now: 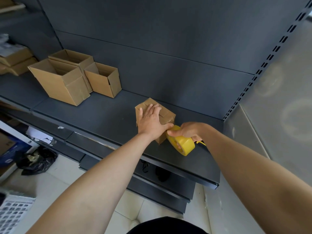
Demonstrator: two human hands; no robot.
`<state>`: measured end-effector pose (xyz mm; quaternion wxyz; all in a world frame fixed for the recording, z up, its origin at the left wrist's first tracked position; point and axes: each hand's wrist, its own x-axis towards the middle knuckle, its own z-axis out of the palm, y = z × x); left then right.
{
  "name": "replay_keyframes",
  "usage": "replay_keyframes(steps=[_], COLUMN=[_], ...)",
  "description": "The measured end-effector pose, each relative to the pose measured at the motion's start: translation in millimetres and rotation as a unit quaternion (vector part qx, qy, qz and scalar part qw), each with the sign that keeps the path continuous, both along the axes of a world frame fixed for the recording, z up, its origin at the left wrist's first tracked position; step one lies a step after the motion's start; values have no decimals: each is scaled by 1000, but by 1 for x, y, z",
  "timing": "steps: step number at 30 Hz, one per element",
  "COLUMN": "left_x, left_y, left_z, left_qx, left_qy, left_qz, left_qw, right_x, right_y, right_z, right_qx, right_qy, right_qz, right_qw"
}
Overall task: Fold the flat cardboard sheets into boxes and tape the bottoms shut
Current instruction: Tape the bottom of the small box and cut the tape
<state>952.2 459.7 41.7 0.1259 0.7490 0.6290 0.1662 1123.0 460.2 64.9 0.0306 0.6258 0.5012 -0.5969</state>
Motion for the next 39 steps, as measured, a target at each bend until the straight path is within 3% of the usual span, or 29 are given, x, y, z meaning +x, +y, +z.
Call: replay_keyframes(steps=[6,12,16,23,29,31,34,37,39], left_x=[-3,-1,-8,-15,-6,-7,-8,-7,-4], left_y=[7,7,11,17,15,13,-3,-32,-48], left_z=[1,4,11,11,3,5,9,1,-8], left_qx=[8,12,-43,-44,22,8,43,154,102], left_qy=[36,62,1,33,79,53,-71,-164,-222], left_qz=[-21,-34,-39,-35,-31,-37,-25,72,137], left_qw=[999,997,998,998,996,998,996,972,960], right_x=[12,-1,-9,-4,-10,-12,-15,-17,-18], right_y=[-7,-5,-9,-18,-18,-16,-12,-10,-9], right_z=[-2,-1,-7,-13,-17,-16,-15,-15,-15], right_qx=[-50,-18,22,-51,-23,-15,-9,-10,-17], right_qy=[138,115,44,173,221,216,207,202,208], right_qz=[-42,-66,-66,-90,-147,-144,-141,-138,-136], right_qw=[988,991,997,979,964,966,968,970,968])
